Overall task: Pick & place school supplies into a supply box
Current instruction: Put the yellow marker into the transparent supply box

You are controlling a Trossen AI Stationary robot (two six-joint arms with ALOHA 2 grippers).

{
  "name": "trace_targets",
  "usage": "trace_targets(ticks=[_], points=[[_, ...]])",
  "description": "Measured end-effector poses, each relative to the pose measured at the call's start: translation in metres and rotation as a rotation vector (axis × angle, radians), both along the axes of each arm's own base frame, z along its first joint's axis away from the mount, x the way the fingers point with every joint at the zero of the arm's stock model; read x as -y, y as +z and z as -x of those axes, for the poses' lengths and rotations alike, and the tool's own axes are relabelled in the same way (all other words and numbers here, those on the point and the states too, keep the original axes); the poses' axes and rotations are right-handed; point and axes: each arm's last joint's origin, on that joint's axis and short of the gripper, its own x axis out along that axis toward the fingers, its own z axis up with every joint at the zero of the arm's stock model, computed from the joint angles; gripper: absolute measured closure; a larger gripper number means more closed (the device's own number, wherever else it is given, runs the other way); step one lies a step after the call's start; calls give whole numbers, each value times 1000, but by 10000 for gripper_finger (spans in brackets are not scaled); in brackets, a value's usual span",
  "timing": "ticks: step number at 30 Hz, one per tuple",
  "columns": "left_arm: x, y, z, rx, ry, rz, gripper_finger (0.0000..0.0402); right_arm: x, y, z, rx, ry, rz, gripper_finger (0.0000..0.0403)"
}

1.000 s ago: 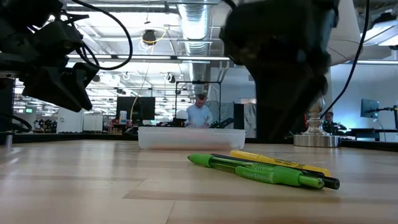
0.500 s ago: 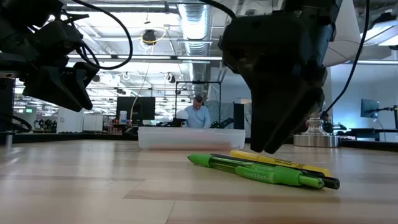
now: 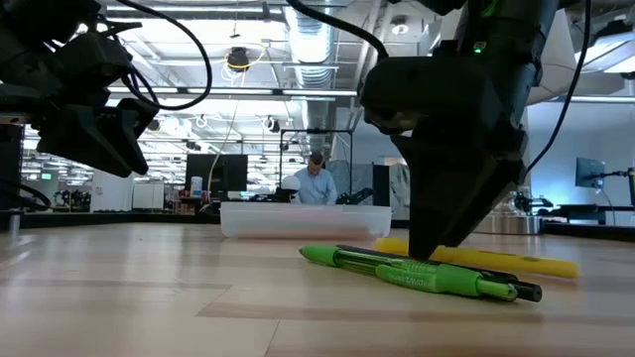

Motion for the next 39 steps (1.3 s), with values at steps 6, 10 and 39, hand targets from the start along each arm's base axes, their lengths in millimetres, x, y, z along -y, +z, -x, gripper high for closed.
trace_targets(ticks=[6, 10, 39], points=[[0, 0, 0, 0, 0, 0, 285, 0, -1, 0, -1, -1, 1, 251], [0, 0, 0, 0, 0, 0, 285, 1, -1, 1, -11, 5, 2, 260], [0, 0, 0, 0, -7, -9, 285, 9, -3, 7, -101, 106, 86, 390]])
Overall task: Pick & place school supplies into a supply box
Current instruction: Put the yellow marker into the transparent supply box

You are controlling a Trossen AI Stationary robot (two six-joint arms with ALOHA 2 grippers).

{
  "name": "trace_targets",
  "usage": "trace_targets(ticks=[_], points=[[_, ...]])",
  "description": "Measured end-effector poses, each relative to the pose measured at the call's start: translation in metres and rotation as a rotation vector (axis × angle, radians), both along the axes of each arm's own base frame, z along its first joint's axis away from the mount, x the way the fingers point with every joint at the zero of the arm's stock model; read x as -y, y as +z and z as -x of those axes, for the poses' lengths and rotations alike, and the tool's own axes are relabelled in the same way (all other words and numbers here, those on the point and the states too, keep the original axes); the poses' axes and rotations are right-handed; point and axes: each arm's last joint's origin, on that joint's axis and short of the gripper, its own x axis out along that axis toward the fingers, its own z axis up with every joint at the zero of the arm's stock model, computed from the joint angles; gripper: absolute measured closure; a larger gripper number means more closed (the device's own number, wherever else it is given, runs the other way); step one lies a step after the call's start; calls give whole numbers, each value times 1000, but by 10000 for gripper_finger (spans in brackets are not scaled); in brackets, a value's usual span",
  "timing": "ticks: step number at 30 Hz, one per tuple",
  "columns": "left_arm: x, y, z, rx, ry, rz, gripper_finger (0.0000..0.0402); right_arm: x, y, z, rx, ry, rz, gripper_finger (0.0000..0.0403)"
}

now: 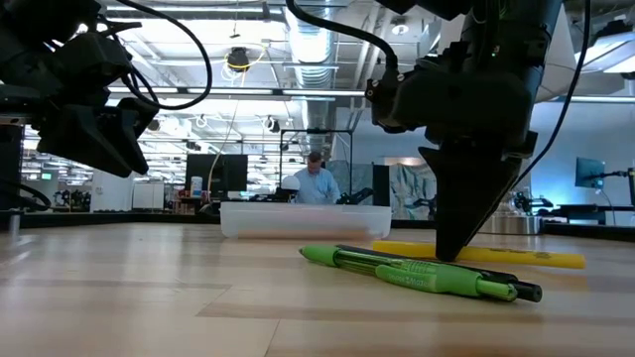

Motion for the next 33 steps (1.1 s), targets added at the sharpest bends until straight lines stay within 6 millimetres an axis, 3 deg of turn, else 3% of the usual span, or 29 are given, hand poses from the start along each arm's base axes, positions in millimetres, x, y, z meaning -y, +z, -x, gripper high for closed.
trace_targets(ticks=[5, 15, 33], points=[[0, 0, 0, 0, 0, 1, 285, 0, 0, 0, -1, 6, 3, 375], [0, 0, 0, 1, 0, 1, 285, 1, 6, -3, -1, 78, 115, 392], [0, 0, 0, 1, 1, 1, 285, 0, 42, -19, 56, 180, 322, 388]])
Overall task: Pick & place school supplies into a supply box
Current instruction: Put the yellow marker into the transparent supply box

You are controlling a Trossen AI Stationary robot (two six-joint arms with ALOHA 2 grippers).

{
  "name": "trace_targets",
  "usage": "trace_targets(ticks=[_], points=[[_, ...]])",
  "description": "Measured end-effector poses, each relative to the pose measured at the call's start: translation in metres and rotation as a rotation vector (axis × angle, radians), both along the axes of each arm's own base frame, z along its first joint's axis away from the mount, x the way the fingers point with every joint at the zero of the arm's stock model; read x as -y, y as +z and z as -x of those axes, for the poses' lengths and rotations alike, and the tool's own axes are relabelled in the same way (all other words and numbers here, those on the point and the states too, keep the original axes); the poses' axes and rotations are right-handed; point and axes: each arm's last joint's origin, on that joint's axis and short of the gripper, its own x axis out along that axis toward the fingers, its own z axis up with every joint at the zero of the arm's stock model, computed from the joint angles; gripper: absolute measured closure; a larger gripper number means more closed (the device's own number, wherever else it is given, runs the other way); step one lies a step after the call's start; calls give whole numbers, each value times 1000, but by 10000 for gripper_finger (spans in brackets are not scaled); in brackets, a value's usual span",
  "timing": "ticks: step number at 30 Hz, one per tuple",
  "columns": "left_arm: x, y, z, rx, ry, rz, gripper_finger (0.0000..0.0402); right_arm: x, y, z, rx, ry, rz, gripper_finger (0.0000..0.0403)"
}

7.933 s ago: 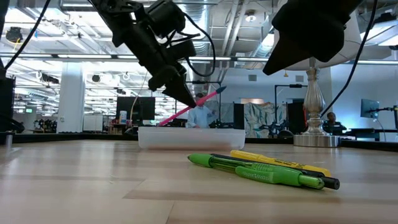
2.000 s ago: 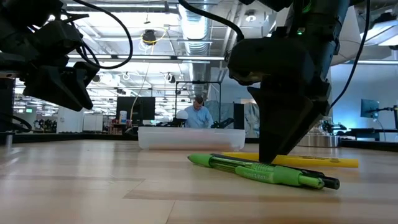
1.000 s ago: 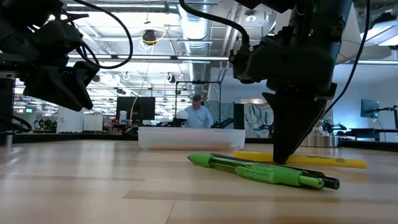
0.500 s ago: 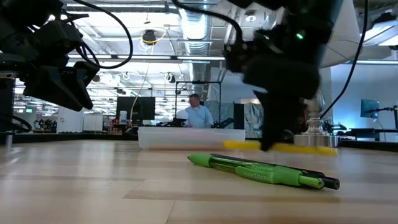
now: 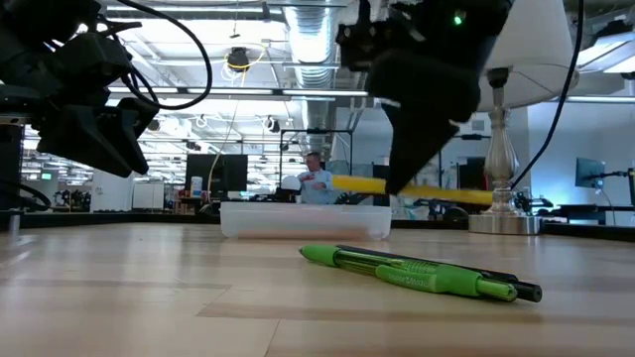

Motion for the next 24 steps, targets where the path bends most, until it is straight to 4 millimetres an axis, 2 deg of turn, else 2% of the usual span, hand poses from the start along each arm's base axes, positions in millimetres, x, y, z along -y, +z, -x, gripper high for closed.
trace_targets(ticks=[6, 12, 24], points=[[0, 0, 0, 4, 0, 1, 285, 0, 18, -7, 17, 61, 101, 386], [0, 2, -2, 28, -7, -1, 285, 12, 33, -18, 25, 135, 221, 387], [1, 3, -3, 42, -14, -5, 285, 73, 41, -51, 42, 200, 328, 386]])
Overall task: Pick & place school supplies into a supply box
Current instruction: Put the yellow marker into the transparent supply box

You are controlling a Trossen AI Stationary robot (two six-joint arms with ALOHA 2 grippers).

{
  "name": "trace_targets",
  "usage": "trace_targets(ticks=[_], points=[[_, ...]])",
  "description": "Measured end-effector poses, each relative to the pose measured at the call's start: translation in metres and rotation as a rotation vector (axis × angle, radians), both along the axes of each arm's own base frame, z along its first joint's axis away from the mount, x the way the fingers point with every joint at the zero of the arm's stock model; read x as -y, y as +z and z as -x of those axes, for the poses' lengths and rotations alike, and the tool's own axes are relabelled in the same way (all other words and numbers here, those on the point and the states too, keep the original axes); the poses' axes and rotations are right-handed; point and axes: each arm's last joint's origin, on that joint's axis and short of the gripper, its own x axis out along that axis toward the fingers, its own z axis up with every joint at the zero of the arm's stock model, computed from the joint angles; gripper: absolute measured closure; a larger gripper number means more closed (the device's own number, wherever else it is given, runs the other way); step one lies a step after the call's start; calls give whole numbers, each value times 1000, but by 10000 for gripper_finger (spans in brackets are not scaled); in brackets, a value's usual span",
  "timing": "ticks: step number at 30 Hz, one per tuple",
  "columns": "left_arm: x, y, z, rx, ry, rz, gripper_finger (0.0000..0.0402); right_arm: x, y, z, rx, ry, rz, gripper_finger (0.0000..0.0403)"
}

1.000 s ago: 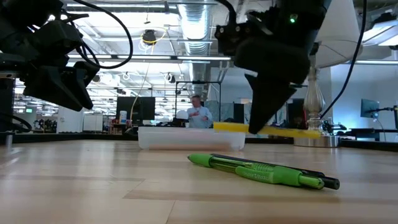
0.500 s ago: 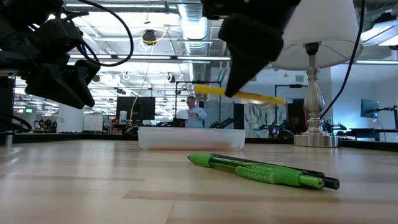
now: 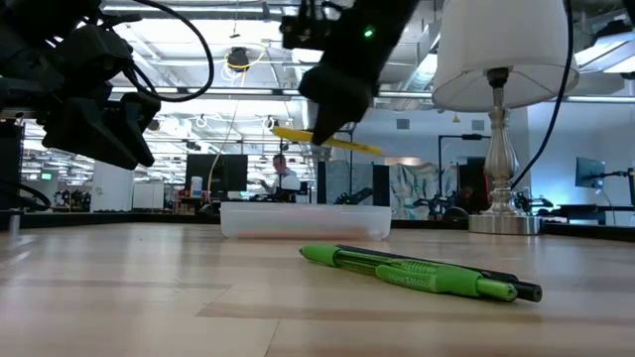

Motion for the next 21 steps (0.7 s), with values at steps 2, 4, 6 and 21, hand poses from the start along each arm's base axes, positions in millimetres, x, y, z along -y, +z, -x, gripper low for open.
trace_targets(ticks=[2, 4, 6, 21], points=[[0, 0, 0, 0, 0, 0, 285, 12, 1, -6, 13, 15, -6, 386], [0, 0, 0, 0, 0, 0, 285, 23, 3, -11, 28, 25, -18, 384], [0, 0, 0, 0, 0, 0, 285, 35, 3, -16, 38, 36, -42, 383], [0, 0, 0, -1, 0, -1, 285, 90, -22, -15, 36, 37, -202, 380]])
